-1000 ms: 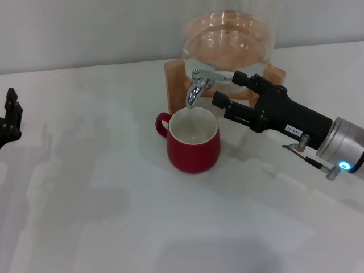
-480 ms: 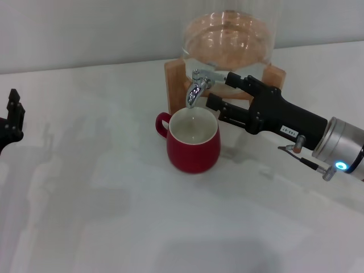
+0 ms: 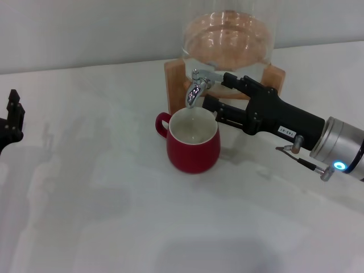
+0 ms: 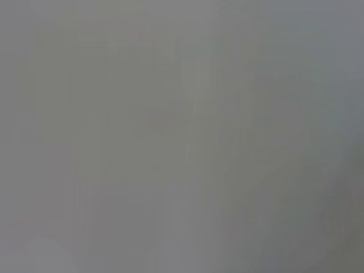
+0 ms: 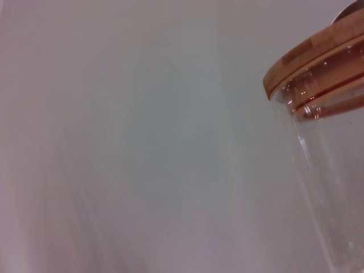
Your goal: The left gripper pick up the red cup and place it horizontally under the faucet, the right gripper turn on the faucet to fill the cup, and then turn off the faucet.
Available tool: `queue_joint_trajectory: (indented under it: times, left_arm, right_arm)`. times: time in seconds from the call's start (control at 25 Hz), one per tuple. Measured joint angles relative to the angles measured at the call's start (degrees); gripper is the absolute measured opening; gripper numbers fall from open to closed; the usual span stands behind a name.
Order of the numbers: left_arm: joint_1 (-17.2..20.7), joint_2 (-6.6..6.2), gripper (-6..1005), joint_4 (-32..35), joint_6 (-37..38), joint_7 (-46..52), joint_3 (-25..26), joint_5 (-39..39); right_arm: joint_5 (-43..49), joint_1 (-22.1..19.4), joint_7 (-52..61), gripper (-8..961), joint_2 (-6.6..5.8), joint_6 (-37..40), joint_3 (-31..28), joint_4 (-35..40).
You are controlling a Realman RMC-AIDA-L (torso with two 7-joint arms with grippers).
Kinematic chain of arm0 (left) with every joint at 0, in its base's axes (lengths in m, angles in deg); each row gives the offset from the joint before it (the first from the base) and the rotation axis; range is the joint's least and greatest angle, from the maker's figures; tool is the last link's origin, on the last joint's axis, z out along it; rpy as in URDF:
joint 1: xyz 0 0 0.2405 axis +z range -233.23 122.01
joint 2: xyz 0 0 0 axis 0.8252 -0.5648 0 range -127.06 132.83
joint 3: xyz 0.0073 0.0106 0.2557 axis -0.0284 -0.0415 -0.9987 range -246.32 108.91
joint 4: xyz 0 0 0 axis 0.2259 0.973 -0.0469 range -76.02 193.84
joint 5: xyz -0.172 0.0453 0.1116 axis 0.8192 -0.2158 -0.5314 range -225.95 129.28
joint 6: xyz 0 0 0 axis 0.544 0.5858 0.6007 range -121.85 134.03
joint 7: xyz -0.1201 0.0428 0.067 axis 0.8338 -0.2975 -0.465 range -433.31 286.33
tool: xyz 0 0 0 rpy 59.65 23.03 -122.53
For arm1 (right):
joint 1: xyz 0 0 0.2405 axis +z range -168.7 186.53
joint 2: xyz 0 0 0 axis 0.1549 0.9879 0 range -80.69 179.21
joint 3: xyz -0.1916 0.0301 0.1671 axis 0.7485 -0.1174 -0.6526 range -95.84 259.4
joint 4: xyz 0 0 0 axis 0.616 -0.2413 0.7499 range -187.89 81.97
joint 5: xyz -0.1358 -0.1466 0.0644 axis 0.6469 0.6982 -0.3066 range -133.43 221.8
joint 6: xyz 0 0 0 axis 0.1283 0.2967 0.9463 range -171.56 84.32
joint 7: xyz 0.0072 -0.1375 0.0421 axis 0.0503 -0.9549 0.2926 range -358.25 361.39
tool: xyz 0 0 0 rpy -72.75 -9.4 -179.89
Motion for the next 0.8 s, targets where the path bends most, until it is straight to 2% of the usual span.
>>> queue_joint_trajectory:
  times: [0.8]
  left_arm:
    - [-0.3, -0.06, 491, 0.0, 0.0, 0.0, 0.0, 0.1]
  right_arm:
    - [0.2, 0.0, 0.5, 868, 0.06, 0.1, 1.8, 1.4]
